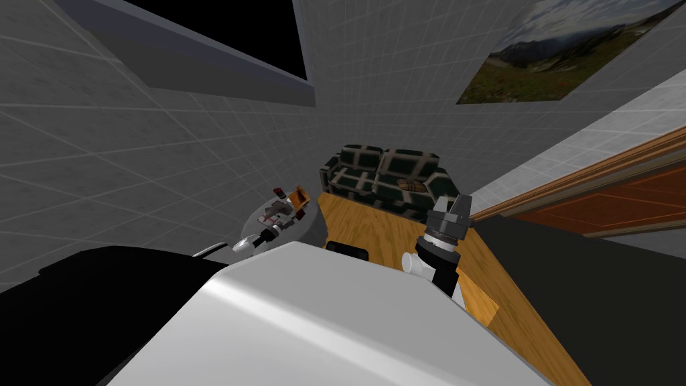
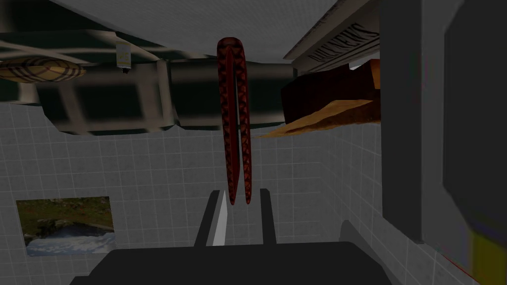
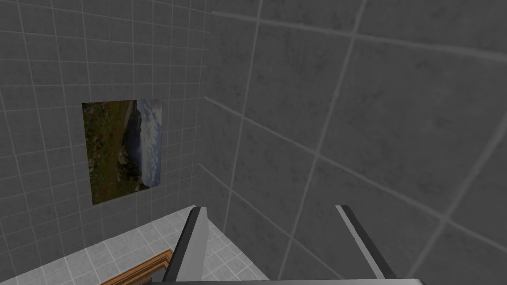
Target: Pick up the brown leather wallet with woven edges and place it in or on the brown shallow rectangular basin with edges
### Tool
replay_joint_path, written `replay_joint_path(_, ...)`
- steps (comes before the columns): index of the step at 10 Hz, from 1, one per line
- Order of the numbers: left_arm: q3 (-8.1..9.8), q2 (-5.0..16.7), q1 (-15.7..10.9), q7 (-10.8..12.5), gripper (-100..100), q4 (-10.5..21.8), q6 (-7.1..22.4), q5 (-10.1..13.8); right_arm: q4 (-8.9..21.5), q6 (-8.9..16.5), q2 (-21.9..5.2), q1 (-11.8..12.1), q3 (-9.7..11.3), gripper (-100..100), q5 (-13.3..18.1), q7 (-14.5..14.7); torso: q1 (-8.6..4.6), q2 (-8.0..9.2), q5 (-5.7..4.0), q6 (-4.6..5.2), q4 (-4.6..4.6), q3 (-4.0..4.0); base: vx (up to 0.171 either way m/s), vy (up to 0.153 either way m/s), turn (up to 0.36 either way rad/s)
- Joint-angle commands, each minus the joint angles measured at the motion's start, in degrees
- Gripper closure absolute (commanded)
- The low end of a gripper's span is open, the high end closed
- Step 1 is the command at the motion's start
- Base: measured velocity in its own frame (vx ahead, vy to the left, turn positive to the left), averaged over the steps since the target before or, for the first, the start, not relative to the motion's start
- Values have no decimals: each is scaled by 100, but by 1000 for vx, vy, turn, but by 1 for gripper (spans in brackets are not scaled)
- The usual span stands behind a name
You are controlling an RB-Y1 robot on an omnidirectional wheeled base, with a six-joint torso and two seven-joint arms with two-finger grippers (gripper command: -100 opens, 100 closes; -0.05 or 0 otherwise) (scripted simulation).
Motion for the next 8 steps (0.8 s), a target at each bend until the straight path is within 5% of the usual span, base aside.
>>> replay_joint_path(1,-9,193,-1,119,100,-115,73,45,0,0,0,0,0,0,0,0,0,0,0,0,0,0,-59,-79,-7)
replay_joint_path(3,-9,193,-1,119,100,-42,73,45,0,0,0,0,0,0,0,0,5,-10,-2,0,-1,-5,-28,-43,-5)
replay_joint_path(8,-52,722,-193,607,100,-86,137,99,0,0,0,0,0,0,0,0,2,-15,-4,4,0,-7,-38,-61,-24)
